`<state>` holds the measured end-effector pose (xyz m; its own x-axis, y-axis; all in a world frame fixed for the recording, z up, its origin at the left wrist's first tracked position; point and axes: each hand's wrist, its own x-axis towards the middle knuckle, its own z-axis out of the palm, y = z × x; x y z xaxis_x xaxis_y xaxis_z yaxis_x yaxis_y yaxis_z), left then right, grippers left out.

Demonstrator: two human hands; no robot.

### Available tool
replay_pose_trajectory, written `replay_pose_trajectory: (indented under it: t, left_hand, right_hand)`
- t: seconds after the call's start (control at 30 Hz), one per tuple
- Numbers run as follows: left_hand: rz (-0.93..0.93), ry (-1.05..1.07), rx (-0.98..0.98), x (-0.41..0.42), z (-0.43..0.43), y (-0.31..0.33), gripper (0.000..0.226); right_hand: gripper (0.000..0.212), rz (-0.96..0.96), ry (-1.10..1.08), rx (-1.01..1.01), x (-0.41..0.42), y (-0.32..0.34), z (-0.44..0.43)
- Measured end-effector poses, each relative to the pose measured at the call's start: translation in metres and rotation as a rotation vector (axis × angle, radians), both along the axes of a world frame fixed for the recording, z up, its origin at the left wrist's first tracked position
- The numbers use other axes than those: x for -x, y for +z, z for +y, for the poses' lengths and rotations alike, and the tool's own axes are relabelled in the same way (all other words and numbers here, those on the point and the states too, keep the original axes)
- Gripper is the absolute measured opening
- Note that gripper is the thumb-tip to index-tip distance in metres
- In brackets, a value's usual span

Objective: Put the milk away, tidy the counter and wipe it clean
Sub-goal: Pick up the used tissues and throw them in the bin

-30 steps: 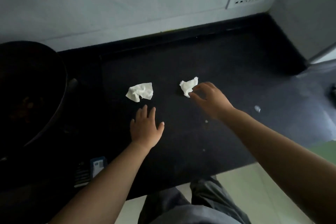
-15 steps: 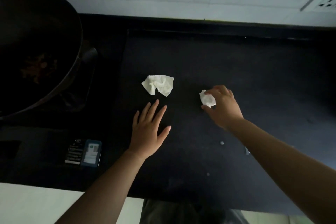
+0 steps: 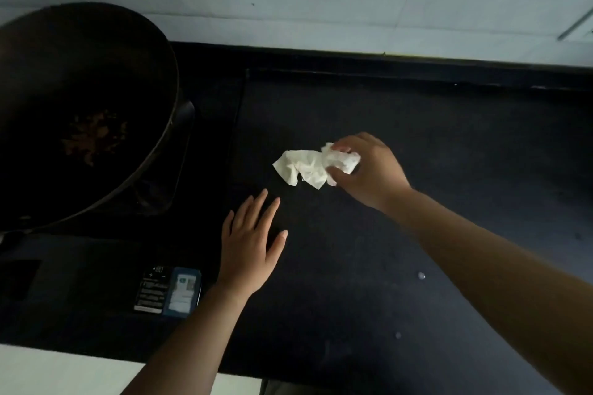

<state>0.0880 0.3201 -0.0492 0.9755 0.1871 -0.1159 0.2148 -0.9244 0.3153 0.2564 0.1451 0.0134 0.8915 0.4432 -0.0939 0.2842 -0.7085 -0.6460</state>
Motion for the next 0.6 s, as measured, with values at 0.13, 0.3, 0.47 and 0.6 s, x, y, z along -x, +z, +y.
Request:
replay_pose_trajectory:
  t: [0.13, 0.3, 0.47, 0.6]
  left_hand:
    - [-0.025, 0.01, -0.024, 0.003, 0.0, -0.004, 0.054]
    - [-0.023, 0.007, -0.019, 0.003, 0.001, -0.005, 0.053]
    - [-0.006, 0.011, -0.034, 0.002, 0.001, -0.005, 0.053]
    - [0.002, 0.014, -0.038, 0.002, 0.0, -0.005, 0.053]
  right_hand:
    - [0.041, 0.019, 0.109, 0.06, 0.002, 0.0, 0.044]
    - [0.049, 0.044, 0.148, 0.275, 0.008, -0.02, 0.053]
    - [0.047, 0.096, 0.063, 0.16, 0.026, -0.024, 0.031]
    - [0.053, 0.063, 0.016, 0.166, 0.054, -0.025, 0.008]
